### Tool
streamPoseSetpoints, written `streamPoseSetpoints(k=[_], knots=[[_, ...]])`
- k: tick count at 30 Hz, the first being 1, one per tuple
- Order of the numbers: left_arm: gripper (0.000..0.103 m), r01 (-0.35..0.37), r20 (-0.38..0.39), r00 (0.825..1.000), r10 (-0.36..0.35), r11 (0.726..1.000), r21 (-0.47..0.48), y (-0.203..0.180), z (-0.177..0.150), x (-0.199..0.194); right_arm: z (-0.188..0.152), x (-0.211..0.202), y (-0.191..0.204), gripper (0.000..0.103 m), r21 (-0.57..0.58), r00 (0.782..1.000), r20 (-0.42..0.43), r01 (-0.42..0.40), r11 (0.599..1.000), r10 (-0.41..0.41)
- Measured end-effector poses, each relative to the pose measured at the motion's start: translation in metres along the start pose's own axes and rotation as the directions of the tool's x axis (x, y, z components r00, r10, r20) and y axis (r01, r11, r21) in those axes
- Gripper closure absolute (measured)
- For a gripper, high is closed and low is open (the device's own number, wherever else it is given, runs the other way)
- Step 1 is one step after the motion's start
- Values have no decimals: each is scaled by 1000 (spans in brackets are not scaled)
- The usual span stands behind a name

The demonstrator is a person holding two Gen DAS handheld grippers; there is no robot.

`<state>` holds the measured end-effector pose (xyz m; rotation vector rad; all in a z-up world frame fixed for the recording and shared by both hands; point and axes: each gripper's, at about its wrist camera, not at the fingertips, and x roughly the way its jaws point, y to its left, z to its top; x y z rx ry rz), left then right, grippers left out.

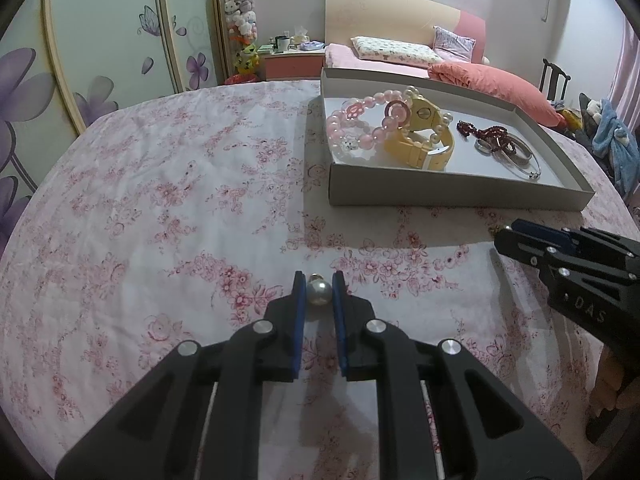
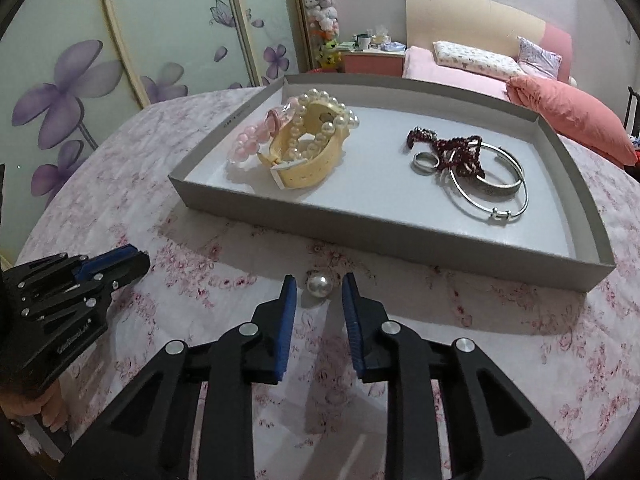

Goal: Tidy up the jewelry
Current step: 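Grasp the other pearl stud with the right gripper while the left gripper holds its stud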

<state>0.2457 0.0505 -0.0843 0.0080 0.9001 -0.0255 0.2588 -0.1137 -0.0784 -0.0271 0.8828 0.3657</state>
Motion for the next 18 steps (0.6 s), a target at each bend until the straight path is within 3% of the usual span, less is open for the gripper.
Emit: streamPoseSetpoints(k=[8, 18], knots=[[89, 0, 0, 1000, 0, 1000, -1, 0, 0, 0, 0, 1, 0, 88, 4, 1000, -4, 21, 1000, -21], [89, -1, -1, 1000, 1, 1000, 0, 0, 0, 0, -2, -2, -5, 89, 7, 1000, -4, 25, 1000, -25]])
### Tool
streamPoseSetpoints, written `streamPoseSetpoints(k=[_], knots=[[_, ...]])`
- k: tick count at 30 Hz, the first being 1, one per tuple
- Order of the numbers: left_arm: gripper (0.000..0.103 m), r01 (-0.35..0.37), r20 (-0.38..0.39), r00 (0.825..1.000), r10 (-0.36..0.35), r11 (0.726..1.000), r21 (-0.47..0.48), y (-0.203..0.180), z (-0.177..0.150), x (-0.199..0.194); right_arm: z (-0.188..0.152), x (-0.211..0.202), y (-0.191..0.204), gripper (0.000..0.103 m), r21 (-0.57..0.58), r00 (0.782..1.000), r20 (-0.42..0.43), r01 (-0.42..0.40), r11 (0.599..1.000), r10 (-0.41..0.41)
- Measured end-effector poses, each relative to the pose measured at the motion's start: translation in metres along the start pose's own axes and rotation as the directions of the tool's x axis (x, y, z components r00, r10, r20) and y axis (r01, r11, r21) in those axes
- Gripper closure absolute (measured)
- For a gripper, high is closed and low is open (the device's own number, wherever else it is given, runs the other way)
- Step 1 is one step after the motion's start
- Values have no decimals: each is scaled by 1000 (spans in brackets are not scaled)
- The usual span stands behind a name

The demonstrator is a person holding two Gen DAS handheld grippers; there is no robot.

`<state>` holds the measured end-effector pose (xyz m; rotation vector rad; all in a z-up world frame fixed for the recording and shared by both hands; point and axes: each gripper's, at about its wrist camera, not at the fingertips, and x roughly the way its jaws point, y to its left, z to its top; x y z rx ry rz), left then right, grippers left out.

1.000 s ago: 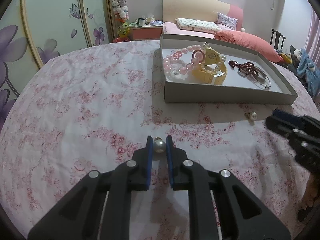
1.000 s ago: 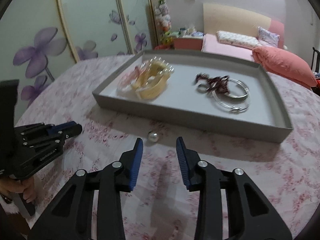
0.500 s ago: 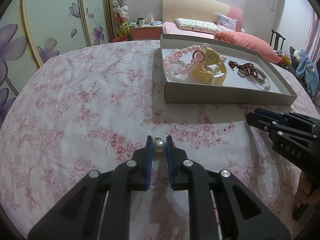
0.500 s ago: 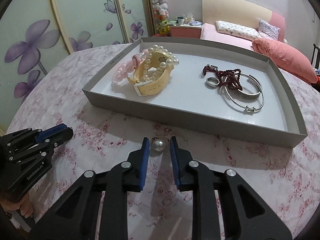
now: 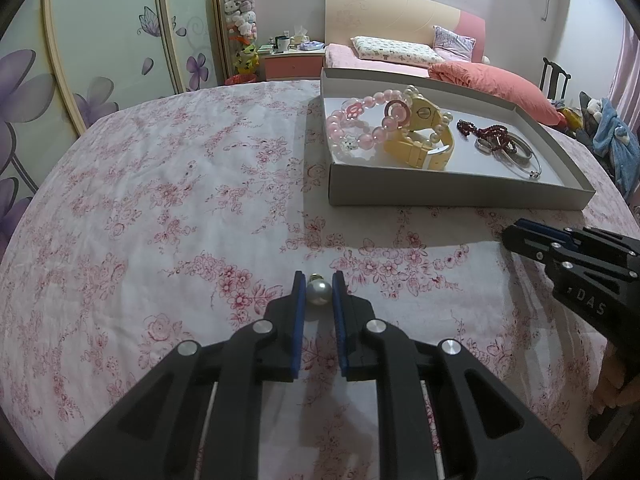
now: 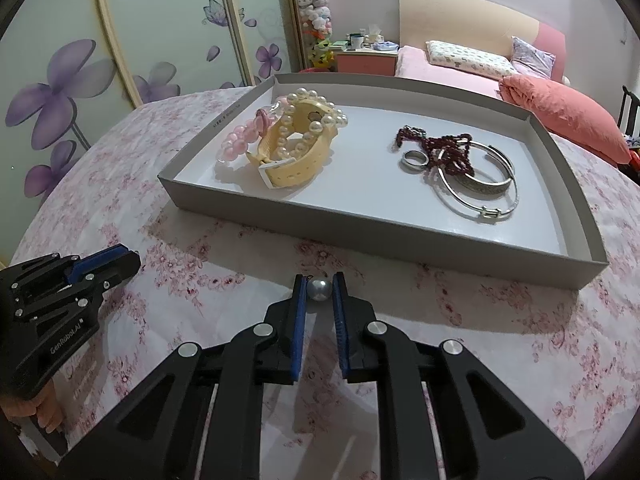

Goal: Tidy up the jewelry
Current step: 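Grasp the other pearl stud with the right gripper while the left gripper holds its stud, then lift both pearl studs and carry them over the grey tray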

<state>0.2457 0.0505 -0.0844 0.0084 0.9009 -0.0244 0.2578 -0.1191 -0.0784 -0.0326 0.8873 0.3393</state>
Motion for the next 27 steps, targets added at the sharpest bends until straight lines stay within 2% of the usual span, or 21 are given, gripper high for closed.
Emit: streamPoseSetpoints(k=[12, 18, 24, 27], knots=[[89, -7, 0, 1000, 7, 1000, 4, -1, 0, 0, -33, -34, -59, 89, 132, 997, 11, 68, 989, -70], [89, -24, 0, 1000, 24, 1000, 0, -3, -3, -2, -52, -51, -72, 89, 170, 996, 13, 86, 982, -90], [89, 21, 5, 1000, -21, 999, -26, -6, -14, -12, -63, -63, -76, 89, 199, 995, 46, 83, 976, -94], [89, 45, 16, 999, -45, 999, -31, -11, -19, -19, -62, -72, -73, 89, 202, 991, 93, 79, 976, -100]])
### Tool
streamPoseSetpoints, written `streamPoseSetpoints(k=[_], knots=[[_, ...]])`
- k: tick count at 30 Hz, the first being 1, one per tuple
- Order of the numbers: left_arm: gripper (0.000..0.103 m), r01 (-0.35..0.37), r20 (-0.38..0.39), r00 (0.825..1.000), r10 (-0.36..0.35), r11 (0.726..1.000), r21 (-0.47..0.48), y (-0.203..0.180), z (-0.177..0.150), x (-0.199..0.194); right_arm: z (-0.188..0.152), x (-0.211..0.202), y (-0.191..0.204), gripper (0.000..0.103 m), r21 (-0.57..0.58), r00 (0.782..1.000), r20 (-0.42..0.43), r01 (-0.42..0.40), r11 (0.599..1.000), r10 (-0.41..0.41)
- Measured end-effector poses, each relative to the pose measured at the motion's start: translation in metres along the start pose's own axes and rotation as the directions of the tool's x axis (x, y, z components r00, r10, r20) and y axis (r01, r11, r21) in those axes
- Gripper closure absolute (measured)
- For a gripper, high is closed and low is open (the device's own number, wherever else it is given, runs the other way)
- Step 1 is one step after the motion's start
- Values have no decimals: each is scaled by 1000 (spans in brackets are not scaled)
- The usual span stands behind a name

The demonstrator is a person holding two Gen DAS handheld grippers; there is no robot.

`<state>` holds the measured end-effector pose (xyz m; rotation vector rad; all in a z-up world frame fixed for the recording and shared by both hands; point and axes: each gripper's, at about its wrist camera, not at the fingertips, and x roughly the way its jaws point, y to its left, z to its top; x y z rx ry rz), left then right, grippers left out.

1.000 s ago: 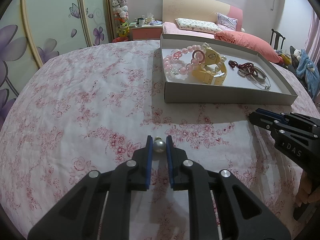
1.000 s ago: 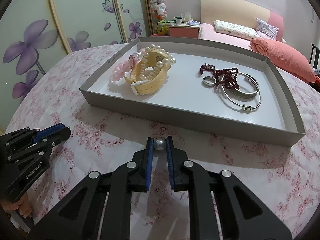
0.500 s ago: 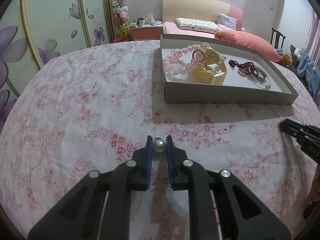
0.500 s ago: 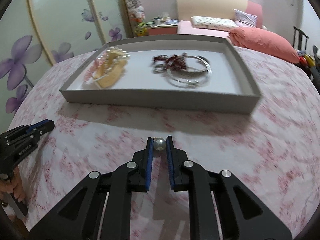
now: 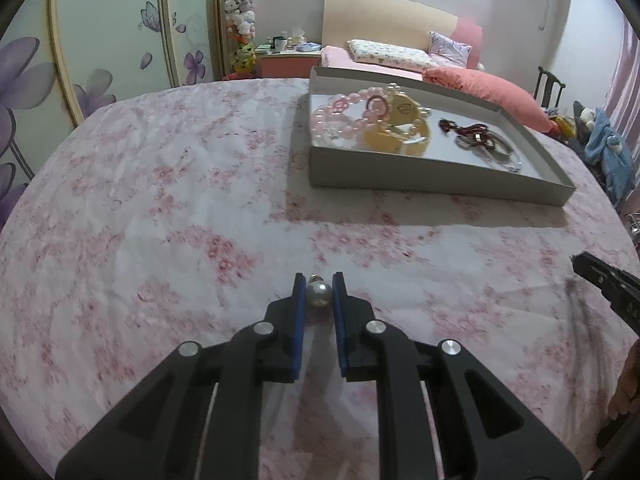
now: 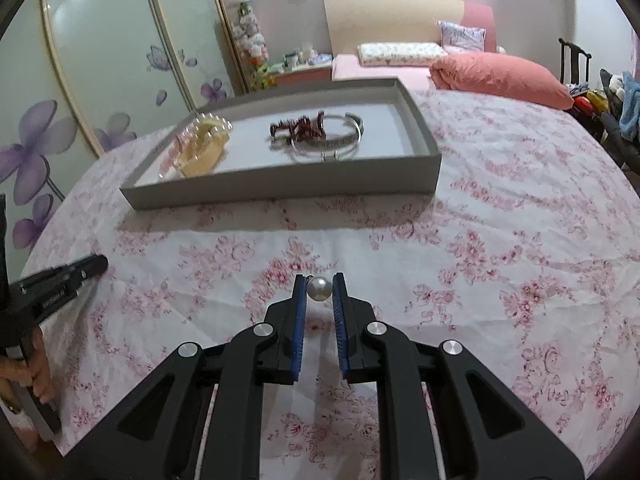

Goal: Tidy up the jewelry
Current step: 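Lift both pearl studs and carry them over the grey tray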

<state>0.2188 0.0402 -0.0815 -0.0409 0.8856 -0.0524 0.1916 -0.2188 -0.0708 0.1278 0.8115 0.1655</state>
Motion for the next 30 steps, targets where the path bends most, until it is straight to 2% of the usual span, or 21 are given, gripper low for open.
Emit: streamPoseSetpoints(k=[6, 10, 12, 16, 22, 25, 30], knots=[[89, 27, 95, 995, -28, 1000, 14, -14, -1, -27, 5, -19, 11, 89, -24, 995, 101, 1, 1000, 2], [89, 31, 195, 980, -37, 999, 35, -24, 2, -52, 8, -37, 23, 89, -47, 981, 191, -8, 999, 17], [89, 24, 251, 967, -36, 998, 53, -29, 2, -65, 10, -48, 30, 89, -65, 968, 248, -11, 998, 27], [89, -3, 365, 931, -31, 996, 92, -42, 1, -89, 14, -66, 41, 89, -93, 939, 341, -12, 996, 43], [89, -31, 497, 867, -40, 990, 135, -60, 0, -117, 15, -89, 55, 89, -131, 888, 456, 0, 991, 60], [89, -28, 528, 848, -51, 990, 141, -65, -1, -126, 14, -98, 58, 89, -135, 864, 498, -1, 991, 69], [89, -22, 553, 831, -60, 990, 141, -69, -2, -131, 15, -106, 60, 89, -130, 828, 557, 7, 992, 67]])
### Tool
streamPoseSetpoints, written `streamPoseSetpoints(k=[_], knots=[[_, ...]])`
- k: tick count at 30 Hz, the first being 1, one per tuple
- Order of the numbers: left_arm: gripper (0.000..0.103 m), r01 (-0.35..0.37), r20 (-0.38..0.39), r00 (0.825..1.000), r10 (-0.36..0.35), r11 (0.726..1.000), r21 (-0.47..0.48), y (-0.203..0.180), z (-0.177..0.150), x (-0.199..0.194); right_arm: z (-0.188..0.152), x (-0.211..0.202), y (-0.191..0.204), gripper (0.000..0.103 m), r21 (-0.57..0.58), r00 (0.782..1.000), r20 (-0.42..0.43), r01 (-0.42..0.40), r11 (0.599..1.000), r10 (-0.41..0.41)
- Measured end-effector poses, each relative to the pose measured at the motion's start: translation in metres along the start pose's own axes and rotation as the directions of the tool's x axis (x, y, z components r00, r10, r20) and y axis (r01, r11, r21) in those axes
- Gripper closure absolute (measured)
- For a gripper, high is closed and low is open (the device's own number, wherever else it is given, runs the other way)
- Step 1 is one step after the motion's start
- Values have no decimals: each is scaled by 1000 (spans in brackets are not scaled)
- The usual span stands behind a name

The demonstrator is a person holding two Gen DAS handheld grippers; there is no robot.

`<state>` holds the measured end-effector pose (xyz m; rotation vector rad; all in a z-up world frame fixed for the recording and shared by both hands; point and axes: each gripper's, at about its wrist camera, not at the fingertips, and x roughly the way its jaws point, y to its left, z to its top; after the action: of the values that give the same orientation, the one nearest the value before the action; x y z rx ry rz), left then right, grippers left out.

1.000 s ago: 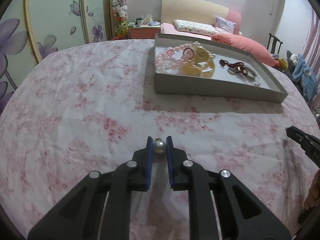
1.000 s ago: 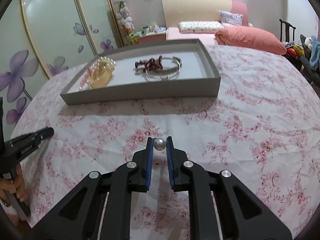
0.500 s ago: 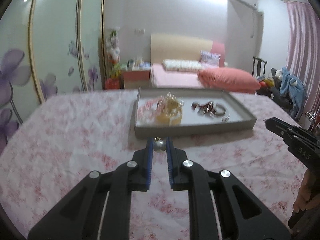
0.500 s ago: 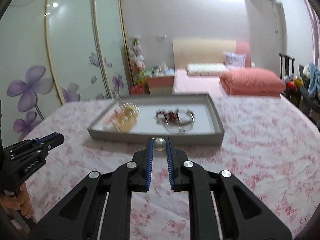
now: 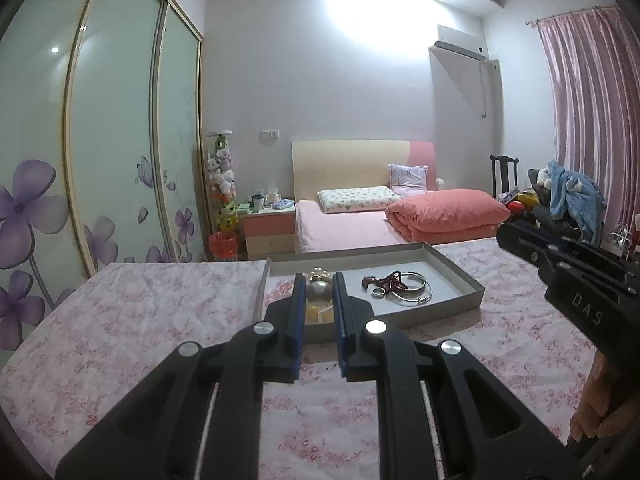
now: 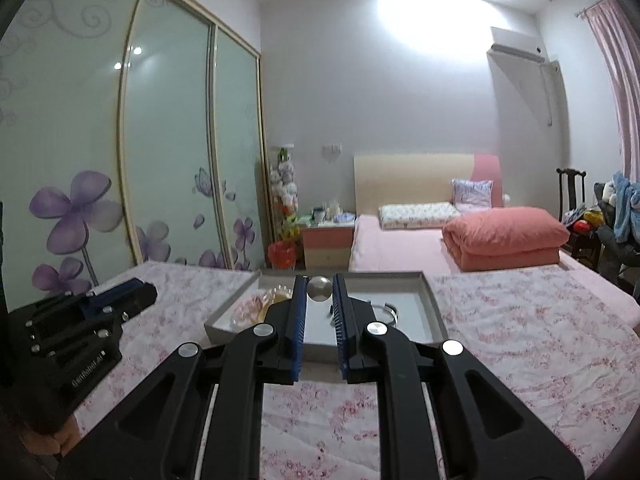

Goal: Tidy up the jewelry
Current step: 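Lift both pearl studs and carry them over the grey tray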

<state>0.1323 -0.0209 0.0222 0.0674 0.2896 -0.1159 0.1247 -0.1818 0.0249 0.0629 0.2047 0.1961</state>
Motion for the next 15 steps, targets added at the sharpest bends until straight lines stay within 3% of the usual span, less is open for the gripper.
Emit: streamPoseSetpoints(k=[5, 15], knots=[[89, -3, 18, 1000, 3, 1000, 1, -2, -4, 0, 1, -8, 2, 89, -20, 998, 66, 25, 999, -23], [89, -3, 38, 999, 3, 1000, 5, -4, -7, -2, -2, -7, 3, 89, -28, 997, 79, 25, 999, -22]])
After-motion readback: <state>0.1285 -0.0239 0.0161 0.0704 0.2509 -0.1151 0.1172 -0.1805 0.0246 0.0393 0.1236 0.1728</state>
